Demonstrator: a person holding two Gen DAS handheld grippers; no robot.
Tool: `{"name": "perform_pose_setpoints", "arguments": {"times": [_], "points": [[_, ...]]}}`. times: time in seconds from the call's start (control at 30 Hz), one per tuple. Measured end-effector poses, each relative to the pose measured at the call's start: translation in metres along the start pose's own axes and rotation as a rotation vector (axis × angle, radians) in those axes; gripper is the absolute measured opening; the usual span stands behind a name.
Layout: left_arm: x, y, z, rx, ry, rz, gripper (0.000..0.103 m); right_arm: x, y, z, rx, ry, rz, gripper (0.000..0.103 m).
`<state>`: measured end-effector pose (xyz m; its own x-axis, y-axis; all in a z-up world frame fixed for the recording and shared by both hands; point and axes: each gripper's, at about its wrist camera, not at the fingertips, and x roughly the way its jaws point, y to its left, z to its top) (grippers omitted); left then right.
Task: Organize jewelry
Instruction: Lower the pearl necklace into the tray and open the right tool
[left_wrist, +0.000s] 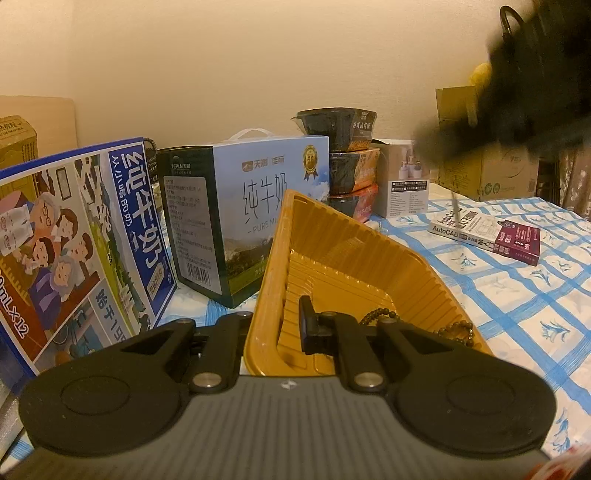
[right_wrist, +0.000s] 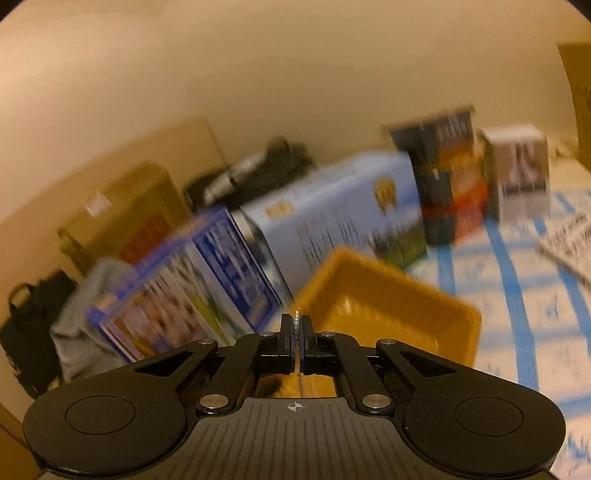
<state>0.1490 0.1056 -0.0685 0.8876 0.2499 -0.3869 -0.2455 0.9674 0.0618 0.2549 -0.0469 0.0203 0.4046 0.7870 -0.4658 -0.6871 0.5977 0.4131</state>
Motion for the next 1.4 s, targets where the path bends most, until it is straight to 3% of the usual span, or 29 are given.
{"name": "perform_pose_setpoints", "arguments": {"times": [0.17, 0.33, 0.43, 0.6, 0.67, 0.8, 0.93, 1.13, 1.2, 1.27, 1.3, 1.33, 1.4], "points": [[0.0, 0.0, 0.0, -0.001, -0.001, 0.001, 0.012, 0.007, -0.019, -0.024, 0.047, 0.056, -0.04, 0.002], [0.0, 0.0, 0.0, 0.0, 0.0, 0.001, 0.012, 0.008, -0.024, -0.025, 0.057, 0.052, -0.053, 0.002], [0.0, 0.0, 0.0, 0.0, 0.001, 0.002, 0.012, 0.003, -0.018, -0.017, 0.057, 0.007, -0.018, 0.002], [0.001, 0.0, 0.0, -0.001, 0.0, 0.001, 0.012, -0.012, -0.014, -0.011, 0.075, -0.139, 0.128, 0.002], [0.001, 0.0, 0.0, -0.002, 0.001, 0.002, 0.012, -0.006, -0.019, -0.016, 0.095, -0.101, 0.106, 0.002], [0.0, 0.0, -0.001, -0.004, 0.0, -0.001, 0.012, 0.024, -0.039, -0.045, 0.114, 0.08, -0.045, 0.002], [0.0, 0.001, -0.001, -0.006, 0.001, -0.001, 0.012, 0.036, -0.053, -0.067, 0.147, 0.131, -0.091, 0.002], [0.0, 0.001, -0.001, -0.003, 0.0, 0.001, 0.012, 0.038, -0.055, -0.076, 0.097, 0.17, -0.166, 0.003], [0.0, 0.001, -0.001, -0.003, 0.001, 0.001, 0.012, 0.036, -0.053, -0.081, 0.071, 0.179, -0.175, 0.011], [0.001, 0.002, -0.001, -0.002, 0.003, 0.001, 0.012, 0.036, -0.05, -0.082, 0.05, 0.179, -0.19, 0.051], [0.001, 0.002, -0.001, -0.003, 0.004, 0.002, 0.012, 0.034, -0.049, -0.083, 0.044, 0.167, -0.202, 0.059], [0.001, 0.002, -0.002, -0.004, 0.005, 0.002, 0.012, 0.031, -0.048, -0.084, 0.04, 0.152, -0.207, 0.064], [0.002, 0.003, -0.003, -0.004, 0.007, 0.004, 0.012, 0.027, -0.048, -0.086, 0.04, 0.152, -0.205, 0.065]]}}
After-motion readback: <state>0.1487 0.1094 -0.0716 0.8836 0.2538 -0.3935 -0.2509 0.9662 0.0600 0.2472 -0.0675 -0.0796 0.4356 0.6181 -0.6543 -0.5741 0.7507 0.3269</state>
